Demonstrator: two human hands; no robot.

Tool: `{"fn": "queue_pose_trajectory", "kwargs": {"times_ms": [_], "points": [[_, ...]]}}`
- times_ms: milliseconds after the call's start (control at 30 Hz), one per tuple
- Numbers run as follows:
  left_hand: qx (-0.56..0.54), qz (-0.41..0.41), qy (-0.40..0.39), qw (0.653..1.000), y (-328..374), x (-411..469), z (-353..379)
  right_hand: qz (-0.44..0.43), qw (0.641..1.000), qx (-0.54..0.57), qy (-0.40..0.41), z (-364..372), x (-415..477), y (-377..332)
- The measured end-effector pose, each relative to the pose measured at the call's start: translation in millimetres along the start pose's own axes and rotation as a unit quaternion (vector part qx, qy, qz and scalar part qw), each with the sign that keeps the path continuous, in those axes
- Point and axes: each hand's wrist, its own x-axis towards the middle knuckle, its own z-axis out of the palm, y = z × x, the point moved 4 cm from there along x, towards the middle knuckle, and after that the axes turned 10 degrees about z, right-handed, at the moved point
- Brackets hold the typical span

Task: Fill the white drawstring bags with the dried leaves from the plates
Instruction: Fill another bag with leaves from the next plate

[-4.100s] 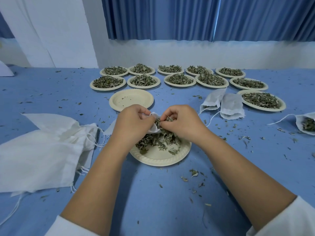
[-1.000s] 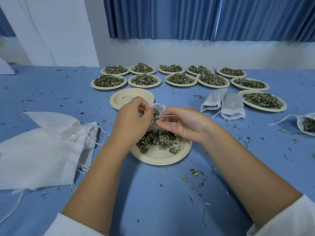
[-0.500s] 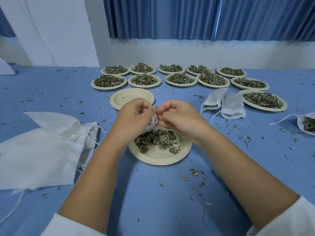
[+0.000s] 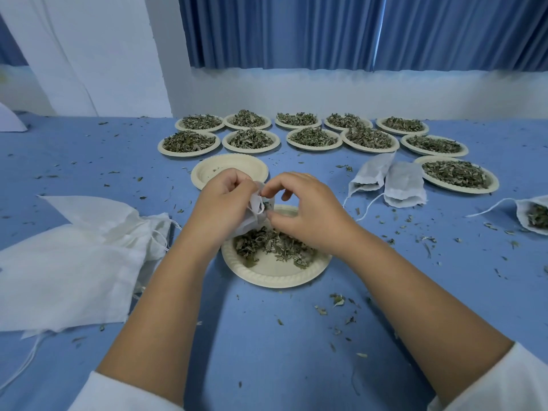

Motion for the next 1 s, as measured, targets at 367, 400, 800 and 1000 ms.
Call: {"fn": "queue_pose_trajectory", "kwargs": {"times_ms": [367,400,800,1000], "points": [[0.017,0.001,-0.001,1.0,-5,4,-2,-0.001,0.994,-0.101,-0.035,0,1,9],[0.018,0.001,0.006,1.0,-6,5,-2,0.005,0.996,-0.084,-0.039,-1,2,10],[0.017,0.005,0.011,1.0,-10,7,-4,0.008,0.991,-0.111,-0.077,4,2,8],[0.037,0.012,0.017,0.999,-12,8,-4,0.007,0.997,-0.062,-0.039,0,3,7]]}}
